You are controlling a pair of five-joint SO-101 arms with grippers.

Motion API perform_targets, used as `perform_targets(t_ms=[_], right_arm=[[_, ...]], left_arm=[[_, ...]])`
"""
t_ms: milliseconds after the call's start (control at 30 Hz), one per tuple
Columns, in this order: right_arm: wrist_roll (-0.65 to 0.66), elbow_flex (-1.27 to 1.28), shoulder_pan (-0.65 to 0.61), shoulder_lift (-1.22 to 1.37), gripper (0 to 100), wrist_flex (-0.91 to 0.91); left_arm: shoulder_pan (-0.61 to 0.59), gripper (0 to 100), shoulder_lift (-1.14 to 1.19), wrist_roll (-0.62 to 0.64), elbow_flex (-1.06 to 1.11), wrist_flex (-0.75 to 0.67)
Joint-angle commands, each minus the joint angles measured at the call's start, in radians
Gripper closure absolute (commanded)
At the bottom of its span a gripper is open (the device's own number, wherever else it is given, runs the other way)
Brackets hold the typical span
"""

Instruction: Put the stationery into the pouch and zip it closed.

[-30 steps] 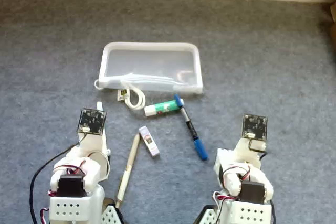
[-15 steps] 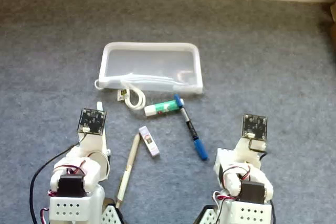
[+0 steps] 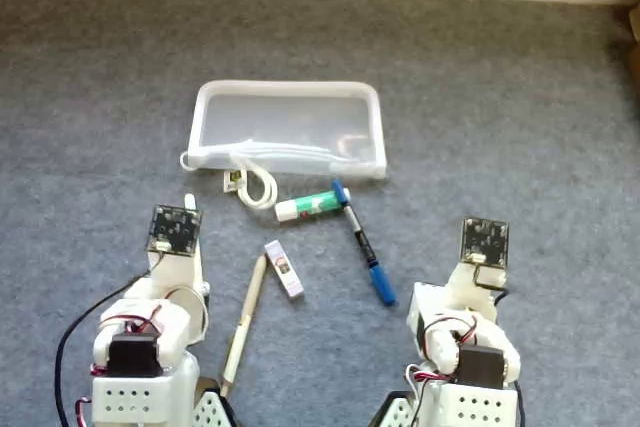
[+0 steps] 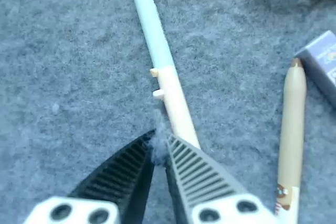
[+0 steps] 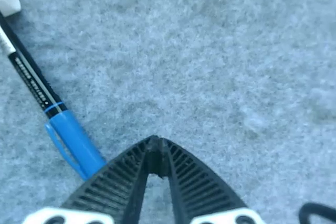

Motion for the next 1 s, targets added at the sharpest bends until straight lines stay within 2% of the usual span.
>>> perform_targets(t_ms=[0,167,333,433,500,567,667,833,967], right_arm=[[-0.008,0.119,0.002,-0.021,99.3,0.005],[-0.006,0.119,0.001,-0.021,99.3,0.005],[0.011,0.09,0.045,-0.021,99.3,-0.001],[0.14,-0.013,0.096,-0.021,99.3,-0.117],[0.221,-0.077,0.143,-0.021,99.3,-0.191],[0.229,-0.137,0.157,-0.021,99.3,-0.216],[0.23,-0.22,0.157,-0.021,99.0,-0.208],[0.23,-0.295,0.111,-0.021,98.8,-0.108],[0.23,-0.271,0.062,-0.021,96.7,-0.067]], left_arm=[[-0.107,99,-0.015,0.0,-0.102,0.0],[-0.232,99,-0.015,-0.003,-0.225,-0.025],[-0.429,99,-0.015,-0.037,-0.26,-0.029],[-0.558,99,-0.015,-0.037,-0.254,-0.046],[-0.602,99,-0.015,-0.038,-0.252,-0.051],[-0.607,95,-0.015,-0.046,-0.257,-0.072],[-0.605,84,-0.015,-0.12,-0.262,-0.107],[-0.549,86,0.024,-0.219,-0.394,-0.115],[-0.478,86,0.252,-0.262,-0.568,-0.115]])
